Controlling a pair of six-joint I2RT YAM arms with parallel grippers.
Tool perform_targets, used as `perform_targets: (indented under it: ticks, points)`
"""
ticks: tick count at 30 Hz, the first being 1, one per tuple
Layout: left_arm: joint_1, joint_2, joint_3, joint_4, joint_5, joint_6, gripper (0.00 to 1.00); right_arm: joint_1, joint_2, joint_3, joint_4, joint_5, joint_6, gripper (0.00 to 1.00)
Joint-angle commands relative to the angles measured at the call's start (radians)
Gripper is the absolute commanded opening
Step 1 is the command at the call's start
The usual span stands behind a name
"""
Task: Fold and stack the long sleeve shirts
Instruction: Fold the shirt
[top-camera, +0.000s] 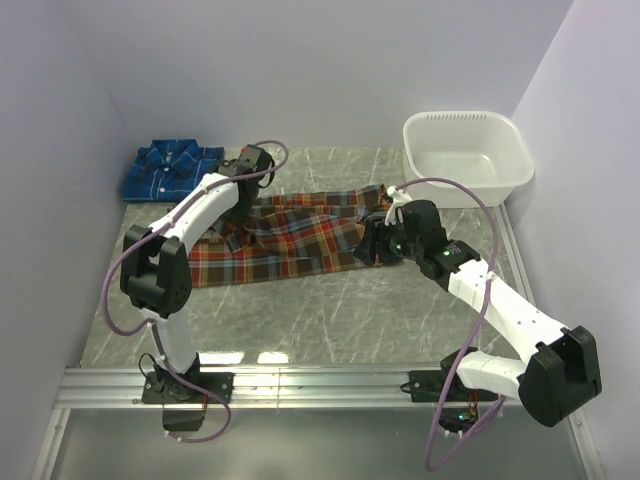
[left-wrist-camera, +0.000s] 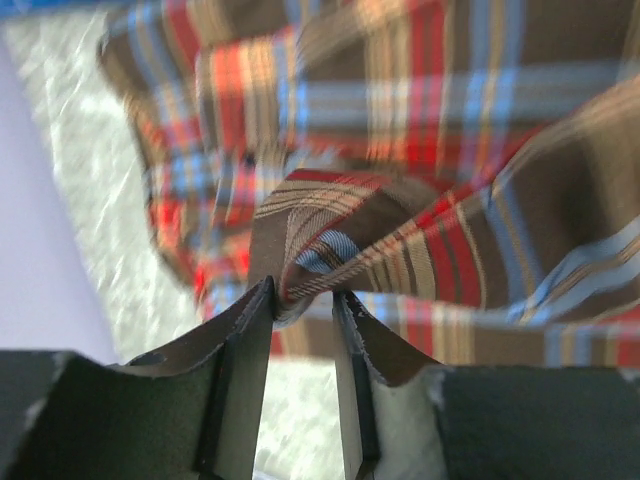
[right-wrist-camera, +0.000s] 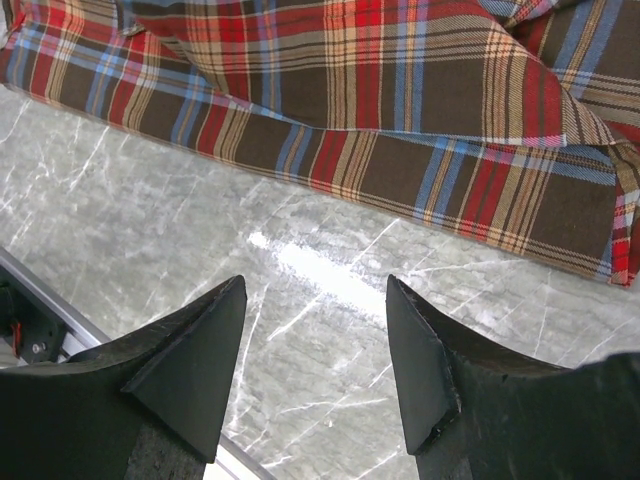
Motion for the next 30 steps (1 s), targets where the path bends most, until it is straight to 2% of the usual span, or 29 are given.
perform_targets:
  ticks: [1,5,8,9,11,13,14,17,18,19,21,26,30]
  points:
    - [0.058,0.045,0.103,0.155,0.117,0.035,0.36,-0.002,-0.001,0.000,0.028,-0.019,0.008,0.65]
    - [0.087,0.201,0.276,0.125,0.108,0.057,0.37,-0.002,-0.007,-0.006,0.031,-0.025,0.009,0.65]
    - [0.121,0.287,0.333,0.120,0.131,0.043,0.36,-0.002,-0.016,-0.012,0.028,-0.025,0.001,0.65]
    - [0.130,0.291,0.332,0.129,0.179,0.035,0.35,0.000,-0.018,-0.014,0.025,-0.023,-0.002,0.65]
    - [0.155,0.240,0.280,0.195,0.239,0.000,0.35,-0.002,-0.026,-0.020,0.023,-0.023,-0.009,0.65]
    - [0.184,0.121,0.207,0.276,0.354,-0.026,0.36,0.000,-0.029,-0.026,0.028,-0.023,-0.011,0.65]
    - [0.197,0.078,0.126,0.374,0.391,-0.072,0.38,0.000,-0.027,-0.026,0.034,-0.028,-0.011,0.65]
    - [0.269,-0.063,-0.010,0.505,0.548,-0.180,0.46,0.000,-0.016,-0.026,0.046,-0.043,-0.008,0.65]
    - [0.306,-0.109,-0.039,0.529,0.589,-0.205,0.78,0.000,-0.018,-0.028,0.051,-0.054,-0.008,0.65]
    - [0.322,-0.126,-0.065,0.548,0.658,-0.227,0.89,0.000,-0.016,-0.031,0.055,-0.056,-0.005,0.65]
    - [0.349,-0.156,-0.140,0.588,0.729,-0.268,0.99,-0.002,-0.018,-0.038,0.066,-0.060,0.000,0.65]
    - [0.377,-0.191,-0.355,0.690,0.845,-0.316,0.95,0.000,-0.018,-0.051,0.077,-0.079,-0.005,0.65]
    - [0.383,-0.214,-0.479,0.789,0.872,-0.368,0.80,-0.002,-0.022,-0.054,0.077,-0.077,-0.009,0.65]
